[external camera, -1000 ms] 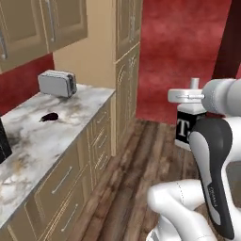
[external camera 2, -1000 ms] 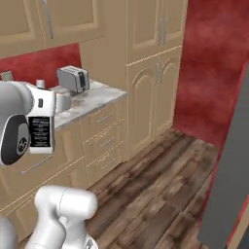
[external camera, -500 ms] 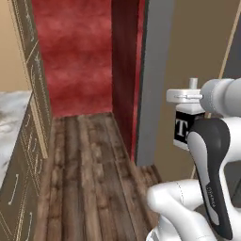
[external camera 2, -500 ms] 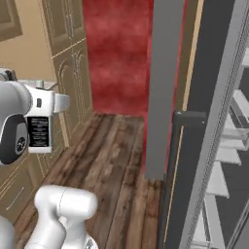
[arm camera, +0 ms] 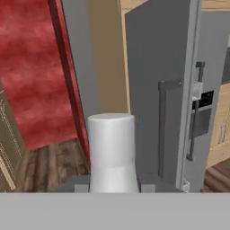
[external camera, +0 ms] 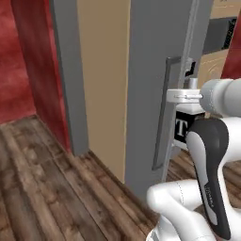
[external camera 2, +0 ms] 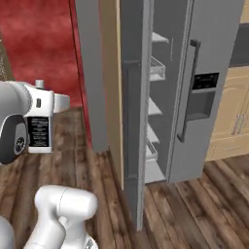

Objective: Place the liquor on the top shelf of the fridge to keep it out of children's reach, and place the lemon wedge and eggplant on lower shelves for easy access.

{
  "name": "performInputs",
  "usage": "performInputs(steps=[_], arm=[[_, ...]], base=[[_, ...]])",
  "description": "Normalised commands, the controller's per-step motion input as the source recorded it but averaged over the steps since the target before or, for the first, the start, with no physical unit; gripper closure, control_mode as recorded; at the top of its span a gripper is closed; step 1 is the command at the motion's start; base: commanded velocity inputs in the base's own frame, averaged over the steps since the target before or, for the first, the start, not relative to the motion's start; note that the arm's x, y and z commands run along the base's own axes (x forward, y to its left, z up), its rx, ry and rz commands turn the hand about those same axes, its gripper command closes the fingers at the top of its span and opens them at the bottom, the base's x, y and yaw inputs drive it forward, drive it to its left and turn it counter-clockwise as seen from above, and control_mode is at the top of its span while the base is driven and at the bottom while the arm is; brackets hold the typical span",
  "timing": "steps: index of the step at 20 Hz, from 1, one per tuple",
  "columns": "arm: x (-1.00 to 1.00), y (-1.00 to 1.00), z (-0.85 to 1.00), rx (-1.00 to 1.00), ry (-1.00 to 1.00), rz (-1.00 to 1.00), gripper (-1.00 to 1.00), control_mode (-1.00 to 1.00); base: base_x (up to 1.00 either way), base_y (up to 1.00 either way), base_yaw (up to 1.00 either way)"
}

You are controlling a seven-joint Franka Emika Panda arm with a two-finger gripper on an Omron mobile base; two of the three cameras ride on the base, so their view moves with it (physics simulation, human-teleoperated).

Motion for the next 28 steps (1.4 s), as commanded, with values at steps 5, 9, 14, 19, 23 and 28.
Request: performInputs(steps=[5,9,14,19,23,28], arm=[[0.00,0.00,0.00,0.00,0.00,0.00,1.00,1.00],[0.00,0.00,0.00,0.00,0.00,0.00,1.00,1.00],[0.00,0.00,0.00,0.00,0.00,0.00,1.00,1.00],[0.00,0.00,0.00,0.00,0.00,0.00,1.00,1.00],[0.00,0.00,0.00,0.00,0.00,0.00,1.00,1.00],[0.00,0.00,0.00,0.00,0.00,0.00,1.00,1.00]], base=[[-0.71,0.00,-0.75],[-0.09,0.00,-0.85],[0.00,0.21,-0.75],[0.15,0.65,-0.39],[0.33,0.59,-0.17],[0.54,0.07,-0.12]])
